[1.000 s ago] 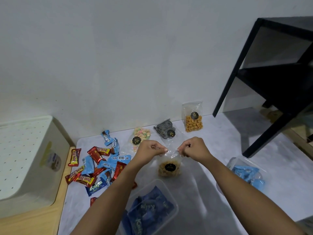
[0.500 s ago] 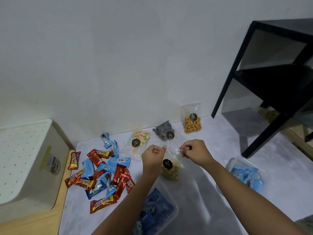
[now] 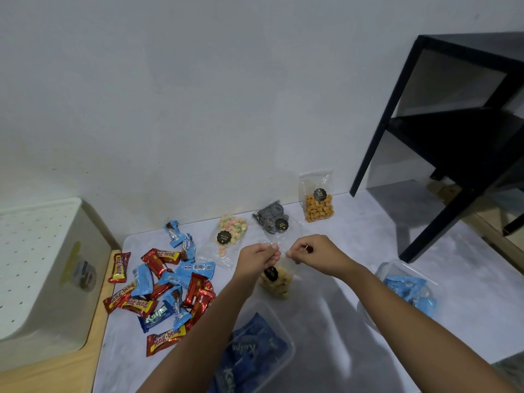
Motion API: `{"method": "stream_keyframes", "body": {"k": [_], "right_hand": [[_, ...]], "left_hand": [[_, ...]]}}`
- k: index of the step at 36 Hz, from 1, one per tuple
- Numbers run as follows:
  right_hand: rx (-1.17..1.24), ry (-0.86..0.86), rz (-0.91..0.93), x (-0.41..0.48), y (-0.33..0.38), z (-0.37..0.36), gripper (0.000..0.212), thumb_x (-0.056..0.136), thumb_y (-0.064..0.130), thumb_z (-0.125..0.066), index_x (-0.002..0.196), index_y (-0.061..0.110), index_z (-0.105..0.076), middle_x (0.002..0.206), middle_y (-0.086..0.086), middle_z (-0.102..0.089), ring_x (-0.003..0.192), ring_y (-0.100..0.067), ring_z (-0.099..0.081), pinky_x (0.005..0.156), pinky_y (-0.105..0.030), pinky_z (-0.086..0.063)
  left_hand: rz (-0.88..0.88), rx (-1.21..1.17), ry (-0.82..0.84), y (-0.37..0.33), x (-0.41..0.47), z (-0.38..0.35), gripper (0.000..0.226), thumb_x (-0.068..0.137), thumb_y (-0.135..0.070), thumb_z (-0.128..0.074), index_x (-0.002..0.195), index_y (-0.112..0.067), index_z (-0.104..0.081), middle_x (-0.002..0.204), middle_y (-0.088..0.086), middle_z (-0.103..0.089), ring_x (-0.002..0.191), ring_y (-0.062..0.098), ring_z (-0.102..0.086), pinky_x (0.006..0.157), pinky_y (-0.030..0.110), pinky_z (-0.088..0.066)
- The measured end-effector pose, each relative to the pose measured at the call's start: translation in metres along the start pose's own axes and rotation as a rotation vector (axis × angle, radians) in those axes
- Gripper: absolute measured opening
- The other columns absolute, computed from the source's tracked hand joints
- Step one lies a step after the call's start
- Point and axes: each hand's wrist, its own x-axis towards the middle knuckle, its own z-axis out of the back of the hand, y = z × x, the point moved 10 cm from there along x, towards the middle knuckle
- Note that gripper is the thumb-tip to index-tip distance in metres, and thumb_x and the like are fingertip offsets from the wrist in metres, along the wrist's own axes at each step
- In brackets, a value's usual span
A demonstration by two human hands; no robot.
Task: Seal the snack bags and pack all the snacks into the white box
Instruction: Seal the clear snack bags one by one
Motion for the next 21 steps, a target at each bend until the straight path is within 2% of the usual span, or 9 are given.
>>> {"method": "stream_keyframes", "body": {"k": [4, 7, 11, 13, 16, 21], "right_hand": [[0.007, 0.060, -0.035, 0.001, 0.001, -0.008, 0.025, 0.086, 0.024, -0.063, 0.074, 0.002, -0.067, 0.068, 0.000, -0.066, 0.063, -0.009, -0.058, 0.065, -0.024, -0.046], [0.026, 0.068, -0.069, 0.001, 0.001, -0.012, 0.024, 0.086, 0.021, -0.060, 0.075, 0.001, -0.065, 0.070, -0.006, -0.066, 0.065, -0.013, -0.056, 0.062, -0.027, -0.045], [0.038, 0.036, -0.102, 0.001, 0.001, -0.016, 0.022, 0.083, 0.012, -0.053, 0.071, -0.002, -0.065, 0.069, -0.011, -0.067, 0.061, -0.014, -0.056, 0.059, -0.026, -0.044], [0.016, 0.019, -0.101, 0.002, 0.003, -0.016, 0.025, 0.083, 0.010, -0.049, 0.069, -0.004, -0.064, 0.069, -0.012, -0.068, 0.058, -0.011, -0.056, 0.056, -0.022, -0.044], [0.002, 0.015, -0.090, 0.002, 0.004, -0.018, 0.029, 0.085, 0.008, -0.046, 0.066, -0.010, -0.058, 0.066, -0.012, -0.065, 0.050, 0.000, -0.056, 0.052, -0.016, -0.043], [0.009, 0.031, -0.115, 0.003, 0.000, -0.020, 0.027, 0.086, 0.008, -0.045, 0.066, -0.003, -0.060, 0.060, -0.001, -0.063, 0.050, -0.005, -0.057, 0.053, -0.022, -0.045]], "left_hand": [[-0.015, 0.016, 0.046, -0.002, -0.001, -0.001, 0.010, 0.090, -0.007, -0.057, 0.085, -0.004, -0.065, 0.076, 0.008, -0.065, 0.065, 0.008, -0.061, 0.064, 0.011, -0.053], [-0.028, 0.066, 0.076, -0.004, 0.000, 0.000, 0.011, 0.090, -0.005, -0.055, 0.086, -0.004, -0.065, 0.077, 0.008, -0.065, 0.064, 0.007, -0.061, 0.064, 0.012, -0.053], [-0.036, 0.127, 0.101, -0.007, 0.002, 0.001, 0.013, 0.090, -0.004, -0.054, 0.084, -0.004, -0.066, 0.074, 0.008, -0.065, 0.066, 0.010, -0.061, 0.064, 0.011, -0.053], [-0.043, 0.157, 0.104, -0.009, 0.002, 0.001, 0.013, 0.090, -0.003, -0.054, 0.084, -0.002, -0.066, 0.073, 0.008, -0.064, 0.060, 0.004, -0.061, 0.062, 0.010, -0.052], [-0.048, 0.204, 0.105, -0.010, 0.003, 0.002, 0.013, 0.090, -0.002, -0.054, 0.092, 0.005, -0.065, 0.073, 0.008, -0.063, 0.054, -0.001, -0.061, 0.059, 0.009, -0.051], [-0.055, 0.256, 0.118, -0.011, 0.005, 0.002, 0.020, 0.090, -0.002, -0.054, 0.102, 0.013, -0.061, 0.074, 0.008, -0.063, 0.054, -0.002, -0.062, 0.057, 0.008, -0.050]]}}
